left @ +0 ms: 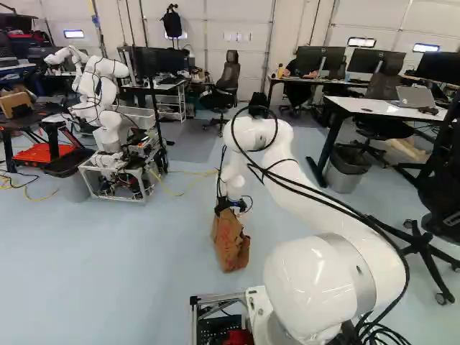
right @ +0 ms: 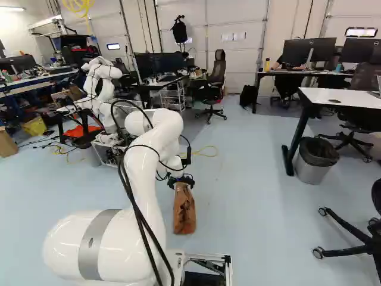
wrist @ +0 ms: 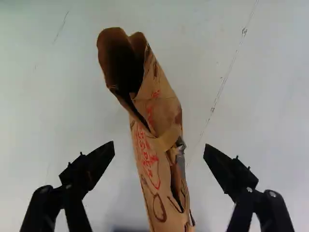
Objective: Pick up the grocery bag from the ground
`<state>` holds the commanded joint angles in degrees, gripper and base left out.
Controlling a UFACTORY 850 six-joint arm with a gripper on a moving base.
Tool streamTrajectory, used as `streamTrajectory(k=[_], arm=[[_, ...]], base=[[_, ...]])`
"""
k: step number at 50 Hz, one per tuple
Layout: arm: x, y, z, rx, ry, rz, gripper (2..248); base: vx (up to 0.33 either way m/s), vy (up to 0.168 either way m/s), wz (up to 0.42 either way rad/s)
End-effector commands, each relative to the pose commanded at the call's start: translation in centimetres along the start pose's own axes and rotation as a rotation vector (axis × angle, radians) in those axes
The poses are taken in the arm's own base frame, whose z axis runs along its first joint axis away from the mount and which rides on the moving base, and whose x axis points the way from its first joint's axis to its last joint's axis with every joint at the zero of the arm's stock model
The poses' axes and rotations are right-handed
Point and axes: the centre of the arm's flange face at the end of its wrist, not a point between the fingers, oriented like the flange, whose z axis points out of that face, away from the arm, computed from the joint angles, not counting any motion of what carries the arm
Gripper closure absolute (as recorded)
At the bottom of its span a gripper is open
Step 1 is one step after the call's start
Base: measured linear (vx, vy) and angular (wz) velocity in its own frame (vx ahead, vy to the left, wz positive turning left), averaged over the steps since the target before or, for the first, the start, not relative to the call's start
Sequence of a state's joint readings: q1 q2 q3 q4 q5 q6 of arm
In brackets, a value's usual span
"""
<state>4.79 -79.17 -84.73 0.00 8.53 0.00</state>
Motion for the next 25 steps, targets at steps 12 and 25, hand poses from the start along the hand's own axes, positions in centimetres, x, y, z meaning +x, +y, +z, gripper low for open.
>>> streamTrajectory(k=[12, 25], arm=[[-0.4, 0.0, 1.8, 0.000, -0.004, 0.000, 3], [-0.8, 0.0, 3.7, 0.000, -0.008, 0.000, 3]], base=[[0.000, 0.000, 0.000], [0.000, 0.000, 0.000]])
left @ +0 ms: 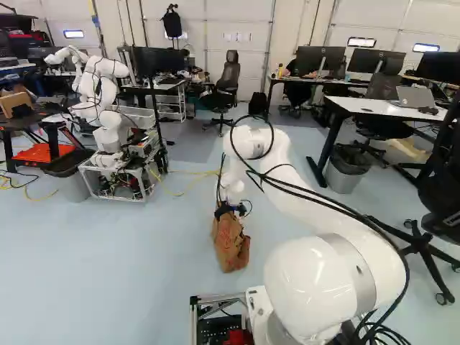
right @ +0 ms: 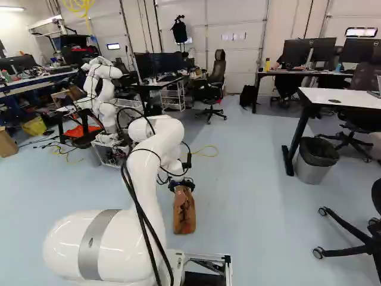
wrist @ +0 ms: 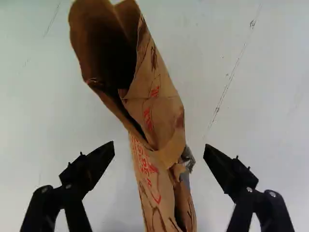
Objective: Pick up the grocery bag from the ground
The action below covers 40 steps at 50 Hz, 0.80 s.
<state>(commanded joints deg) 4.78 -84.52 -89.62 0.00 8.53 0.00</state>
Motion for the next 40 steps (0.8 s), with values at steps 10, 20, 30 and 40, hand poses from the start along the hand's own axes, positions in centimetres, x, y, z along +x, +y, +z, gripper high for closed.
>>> streamTrajectory(k=[10, 20, 30, 40], arm=[[-0.4, 0.0, 1.5, 0.000, -0.002, 0.000, 3], [-0.7, 0.0, 2.9, 0.000, -0.004, 0.000, 18], [-1.1, 0.0, 4.3, 0.000, -0.004, 0.000, 55], [-1.2, 0.0, 4.5, 0.000, -0.005, 0.000, 134]], base=[[0.000, 0.000, 0.000], [0.000, 0.000, 0.000], [0.000, 0.000, 0.000], [0.000, 0.000, 0.000]])
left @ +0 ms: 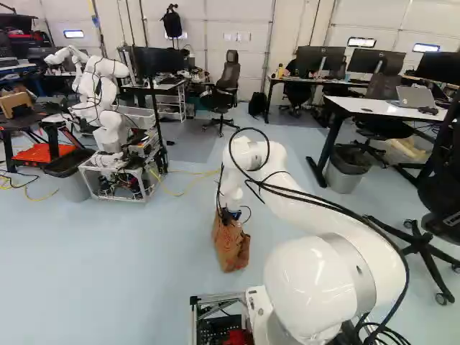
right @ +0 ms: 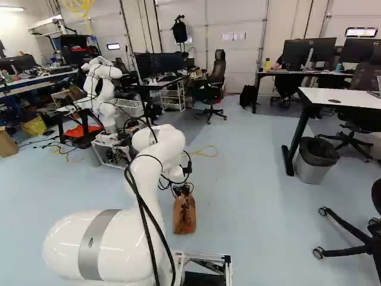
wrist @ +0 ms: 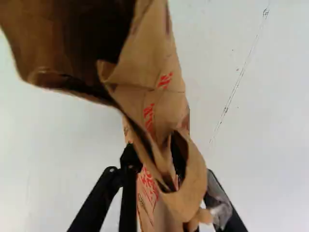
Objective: Pick up the grocery bag from the ground
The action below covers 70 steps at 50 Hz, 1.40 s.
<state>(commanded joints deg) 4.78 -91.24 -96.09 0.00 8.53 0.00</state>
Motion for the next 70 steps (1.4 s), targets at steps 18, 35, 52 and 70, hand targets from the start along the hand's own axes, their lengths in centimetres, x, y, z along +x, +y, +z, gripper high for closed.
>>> streamTrajectory(k=[18, 35, 52, 70], arm=[[0.3, 0.0, -1.2, 0.000, 0.000, 0.000, 231], [0.5, -0.1, -3.8, 0.000, -0.006, -0.001, 231], [0.3, -0.1, -6.5, 0.001, -0.016, -0.002, 231], [0.0, -0.2, -9.4, 0.001, -0.023, -0.004, 231]], base=[[0.000, 0.000, 0.000], [0.000, 0.000, 0.000], [0.000, 0.000, 0.000], [0.000, 0.000, 0.000]])
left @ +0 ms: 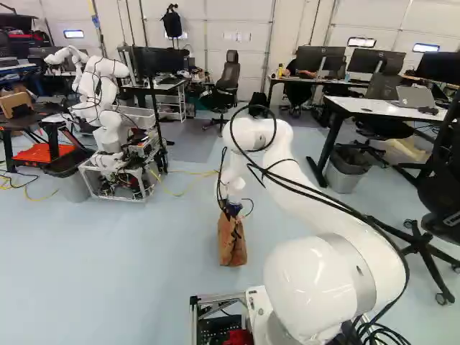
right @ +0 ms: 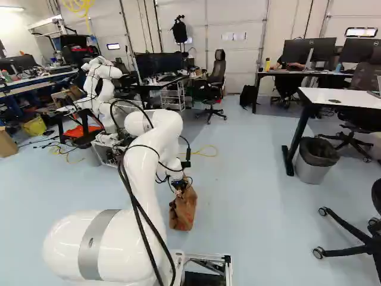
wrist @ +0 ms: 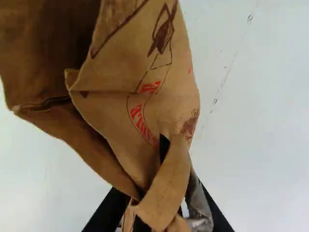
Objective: Pick up the grocery bag from the ground
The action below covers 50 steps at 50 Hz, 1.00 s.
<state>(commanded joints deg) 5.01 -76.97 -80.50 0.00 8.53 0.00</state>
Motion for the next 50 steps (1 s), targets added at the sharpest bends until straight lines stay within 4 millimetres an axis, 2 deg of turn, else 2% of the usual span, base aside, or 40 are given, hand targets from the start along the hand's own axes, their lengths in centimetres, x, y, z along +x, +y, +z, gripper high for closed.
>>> streamTrajectory(k=[50], arm=[[-1.3, -0.3, -8.1, 0.001, -0.006, -0.005, 231]], base=[[0.000, 0.000, 0.000]])
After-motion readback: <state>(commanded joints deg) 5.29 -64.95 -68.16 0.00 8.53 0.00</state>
